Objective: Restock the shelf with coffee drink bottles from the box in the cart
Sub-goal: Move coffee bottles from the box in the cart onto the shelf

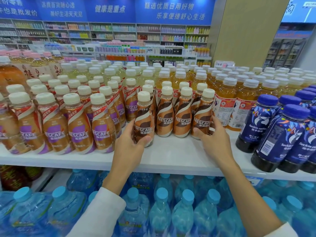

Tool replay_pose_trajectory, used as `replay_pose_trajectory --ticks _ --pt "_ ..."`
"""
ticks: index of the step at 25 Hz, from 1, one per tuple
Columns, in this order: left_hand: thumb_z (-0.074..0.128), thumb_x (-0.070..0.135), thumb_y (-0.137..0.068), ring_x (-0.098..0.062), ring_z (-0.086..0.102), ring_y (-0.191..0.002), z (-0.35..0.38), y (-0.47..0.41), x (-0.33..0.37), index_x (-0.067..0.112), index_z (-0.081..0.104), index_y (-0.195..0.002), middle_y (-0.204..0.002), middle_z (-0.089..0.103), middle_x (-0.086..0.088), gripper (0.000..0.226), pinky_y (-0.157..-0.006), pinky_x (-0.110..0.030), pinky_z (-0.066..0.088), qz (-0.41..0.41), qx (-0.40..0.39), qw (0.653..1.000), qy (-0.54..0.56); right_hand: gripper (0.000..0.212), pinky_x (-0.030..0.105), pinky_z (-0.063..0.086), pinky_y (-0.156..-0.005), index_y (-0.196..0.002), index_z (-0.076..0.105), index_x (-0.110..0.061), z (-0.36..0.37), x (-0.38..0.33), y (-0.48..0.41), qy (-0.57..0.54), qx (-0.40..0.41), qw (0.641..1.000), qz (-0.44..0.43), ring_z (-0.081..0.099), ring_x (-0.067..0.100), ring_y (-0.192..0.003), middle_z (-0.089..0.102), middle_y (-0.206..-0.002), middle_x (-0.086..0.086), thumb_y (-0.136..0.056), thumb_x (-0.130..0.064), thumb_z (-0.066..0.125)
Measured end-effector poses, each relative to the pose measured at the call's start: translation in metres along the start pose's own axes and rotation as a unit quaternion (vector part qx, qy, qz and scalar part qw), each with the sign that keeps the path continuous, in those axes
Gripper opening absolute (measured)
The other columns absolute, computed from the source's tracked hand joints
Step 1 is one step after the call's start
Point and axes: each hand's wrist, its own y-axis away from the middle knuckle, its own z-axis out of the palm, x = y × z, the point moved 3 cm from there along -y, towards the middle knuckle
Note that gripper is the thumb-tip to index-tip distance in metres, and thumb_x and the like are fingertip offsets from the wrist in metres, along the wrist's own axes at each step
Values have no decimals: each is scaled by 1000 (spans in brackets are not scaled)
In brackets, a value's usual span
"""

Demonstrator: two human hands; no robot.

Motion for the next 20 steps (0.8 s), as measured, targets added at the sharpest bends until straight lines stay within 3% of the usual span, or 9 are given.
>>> replay_pose_trajectory --ticks 6,9,13,20 --pt "79 20 -85 7 59 -109 -1 -3 -3 27 48 -146 -125 61 18 69 -99 -21 48 -11 5 1000 3 68 45 51 -104 -147 44 -29 -4 1 1 -20 -11 1000 18 58 12 -118 58 -142 -7 -87 -26 78" --pt "84 24 -80 4 60 -106 -2 -1 -3 26 51 -144 -122 61 18 72 -88 -13 49 -16 30 999 4 66 46 52 -103 -145 45 -28 -5 0 2 -24 -15 999 21 56 9 -114 58 -140 -8 -87 -26 78" --pt "88 29 -74 -7 60 -111 -1 0 0 24 54 -140 -129 64 9 74 -85 -17 49 -16 70 997 -10 66 46 53 -102 -143 46 -28 -6 -2 3 -24 -17 999 19 56 9 -111 58 -138 -9 -87 -27 79" --pt "84 35 -78 -7 58 -112 0 0 0 26 52 -141 -135 62 6 71 -87 -20 50 -13 73 997 -2 65 50 53 -102 -142 46 -31 -4 0 1 -19 -20 999 24 55 10 -113 58 -139 -9 -87 -29 79"
